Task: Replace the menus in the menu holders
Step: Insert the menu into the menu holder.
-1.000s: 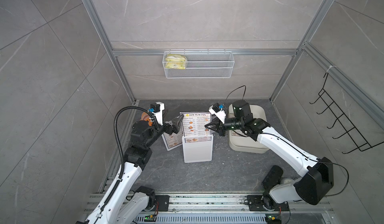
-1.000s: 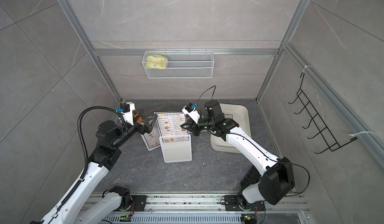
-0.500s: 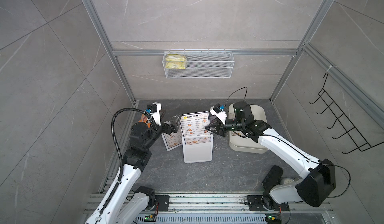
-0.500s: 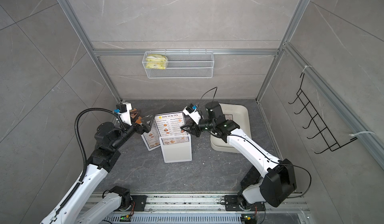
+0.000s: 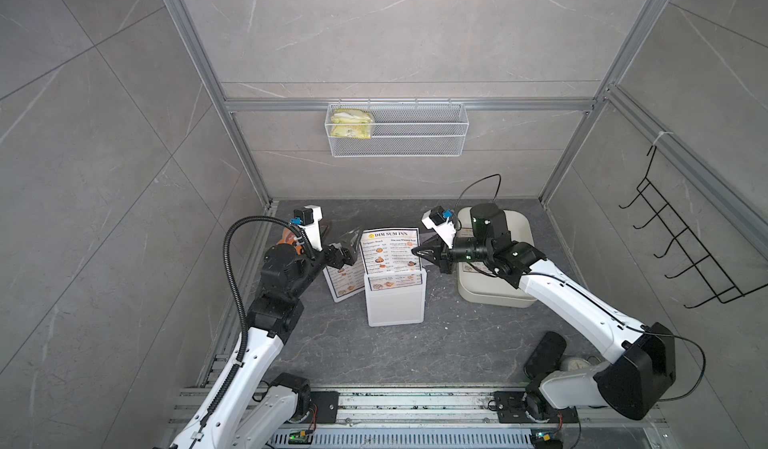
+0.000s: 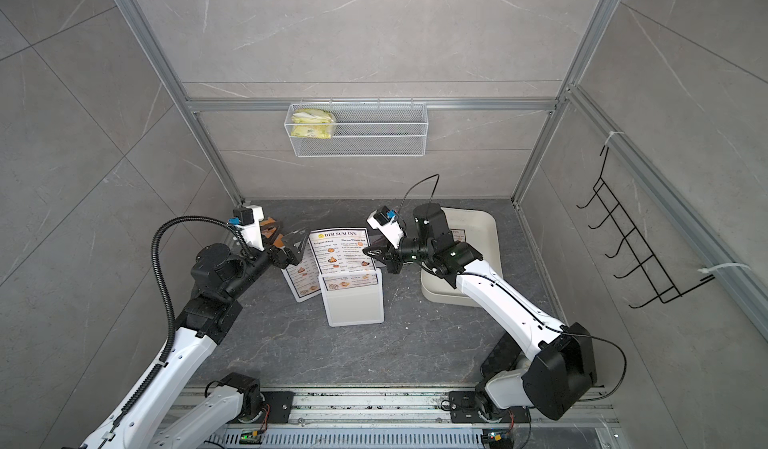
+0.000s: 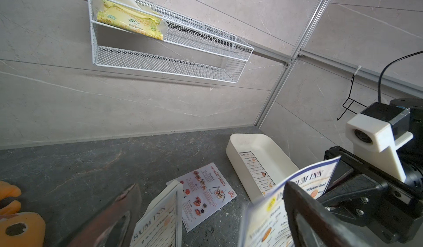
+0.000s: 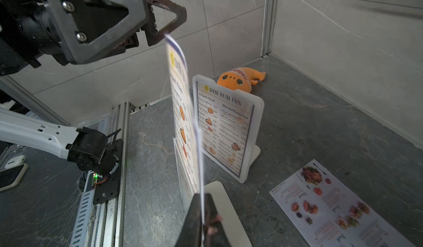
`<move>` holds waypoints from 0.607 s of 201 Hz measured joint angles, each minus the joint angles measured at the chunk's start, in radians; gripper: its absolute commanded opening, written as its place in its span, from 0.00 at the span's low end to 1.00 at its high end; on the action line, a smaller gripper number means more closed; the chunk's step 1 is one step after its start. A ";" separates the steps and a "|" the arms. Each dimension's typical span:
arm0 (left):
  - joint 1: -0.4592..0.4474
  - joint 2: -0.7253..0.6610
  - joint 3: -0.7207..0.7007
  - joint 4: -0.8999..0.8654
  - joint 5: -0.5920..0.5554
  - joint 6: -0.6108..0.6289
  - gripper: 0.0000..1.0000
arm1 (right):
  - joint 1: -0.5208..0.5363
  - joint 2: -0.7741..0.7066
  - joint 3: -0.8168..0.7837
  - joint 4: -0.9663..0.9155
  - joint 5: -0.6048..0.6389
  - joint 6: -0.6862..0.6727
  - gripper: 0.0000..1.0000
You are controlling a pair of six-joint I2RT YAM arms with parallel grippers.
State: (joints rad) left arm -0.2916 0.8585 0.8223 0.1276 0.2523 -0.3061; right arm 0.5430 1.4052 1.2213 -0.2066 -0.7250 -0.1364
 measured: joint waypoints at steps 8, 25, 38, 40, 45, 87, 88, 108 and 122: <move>0.000 0.000 0.000 0.000 0.003 -0.001 1.00 | 0.000 0.000 -0.008 0.006 0.000 0.007 0.00; 0.000 0.000 0.000 0.000 0.008 -0.005 1.00 | 0.000 0.000 -0.027 0.023 0.005 0.007 0.00; 0.000 0.000 0.000 0.000 0.011 -0.009 1.00 | 0.000 0.000 -0.038 0.027 0.010 0.007 0.00; 0.000 0.000 0.000 0.000 0.011 -0.009 1.00 | 0.000 0.000 -0.040 0.028 0.012 0.007 0.00; 0.000 0.000 0.000 0.000 0.011 -0.010 1.00 | 0.000 0.000 -0.045 0.032 0.016 0.007 0.00; 0.000 -0.002 0.000 0.000 0.011 -0.013 1.00 | 0.000 -0.027 -0.106 0.072 0.030 0.021 0.01; 0.000 -0.002 0.000 0.000 0.011 -0.013 1.00 | 0.000 -0.029 -0.108 0.074 0.030 0.023 0.02; 0.000 -0.008 -0.005 0.000 0.010 -0.013 1.00 | 0.000 -0.042 -0.128 0.097 0.031 0.039 0.06; 0.000 -0.013 -0.008 0.000 0.010 -0.013 1.00 | 0.000 -0.053 -0.144 0.112 0.031 0.050 0.08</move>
State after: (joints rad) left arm -0.2916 0.8459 0.8139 0.1276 0.2623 -0.3191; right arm 0.5430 1.3525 1.0771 -0.0944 -0.6937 -0.0860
